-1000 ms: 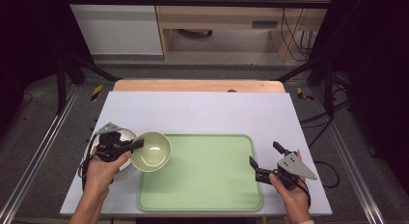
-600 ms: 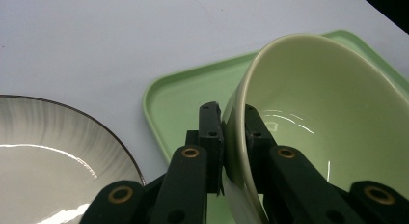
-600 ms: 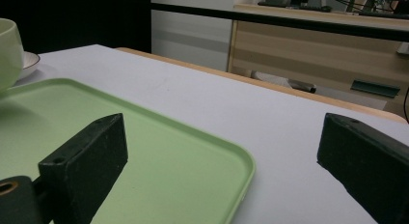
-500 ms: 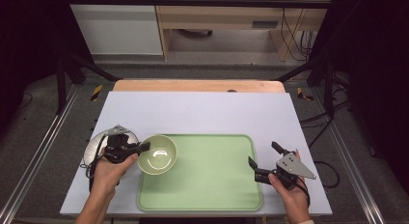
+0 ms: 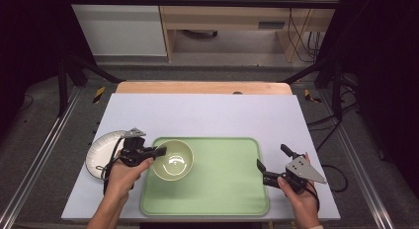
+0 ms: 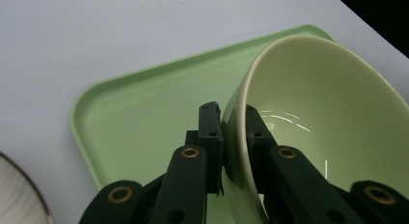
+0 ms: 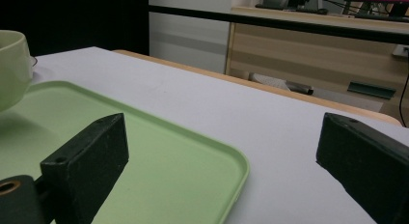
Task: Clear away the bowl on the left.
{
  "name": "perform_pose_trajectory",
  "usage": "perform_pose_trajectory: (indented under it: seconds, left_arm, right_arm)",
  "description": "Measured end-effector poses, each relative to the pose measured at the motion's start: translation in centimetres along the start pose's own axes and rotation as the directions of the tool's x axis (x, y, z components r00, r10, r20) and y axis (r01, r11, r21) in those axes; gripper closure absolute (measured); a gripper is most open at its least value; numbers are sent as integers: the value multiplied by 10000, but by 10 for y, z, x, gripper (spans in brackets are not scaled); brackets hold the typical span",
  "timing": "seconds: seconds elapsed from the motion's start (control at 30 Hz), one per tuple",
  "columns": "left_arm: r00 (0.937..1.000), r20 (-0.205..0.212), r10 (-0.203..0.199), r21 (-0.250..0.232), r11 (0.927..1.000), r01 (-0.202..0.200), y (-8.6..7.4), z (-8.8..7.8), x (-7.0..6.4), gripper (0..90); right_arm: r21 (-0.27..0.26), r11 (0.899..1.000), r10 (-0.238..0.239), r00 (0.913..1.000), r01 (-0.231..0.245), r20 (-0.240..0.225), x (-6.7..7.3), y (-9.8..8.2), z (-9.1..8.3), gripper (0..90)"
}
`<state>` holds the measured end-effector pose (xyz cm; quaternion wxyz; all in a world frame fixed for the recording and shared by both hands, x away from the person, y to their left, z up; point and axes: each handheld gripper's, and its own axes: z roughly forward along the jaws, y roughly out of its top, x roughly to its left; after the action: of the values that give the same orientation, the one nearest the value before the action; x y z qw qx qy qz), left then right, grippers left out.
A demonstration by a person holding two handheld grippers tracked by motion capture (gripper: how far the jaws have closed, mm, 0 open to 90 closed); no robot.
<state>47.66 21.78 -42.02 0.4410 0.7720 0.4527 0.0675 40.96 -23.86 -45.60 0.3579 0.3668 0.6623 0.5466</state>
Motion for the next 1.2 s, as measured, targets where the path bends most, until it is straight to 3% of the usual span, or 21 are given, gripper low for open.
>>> perform_pose_trajectory:
  seconds: [0.23, 0.5, 0.6, 0.73, 0.87, 1.2]
  left_arm:
    - [9995, 267, -142, 128, 9998, 138, -1, 10, -4, 818]
    - [9990, 438, 43, 308, 9995, -57, 0, 18, -13, 818]
    - [9965, 835, -84, 464, 9989, 45, -2, 23, -18, 816]
    - [9978, 605, 261, 648, 9974, -301, -3, 31, -25, 816]
    - [9963, 858, 16, 797, 9968, -84, -8, 39, -26, 816]
    - [9965, 829, 100, 954, 9953, -179, -9, 46, -30, 816]
  right_arm:
    - [-10, 10000, 69, 10000, -69, 15, 0, 0, 0, 48]
    - [66, 10000, 12, 10000, -12, -59, -1, -1, 1, 48]
    - [60, 10000, 57, 10000, -56, -53, -1, -1, 1, 49]
    - [3, 10000, 74, 10000, -74, -55, -1, 0, 0, 49]
    - [76, 10000, 50, 10000, -50, -65, -1, 0, 1, 50]
    - [86, 9999, 80, 10000, -80, -54, -1, 0, 1, 52]
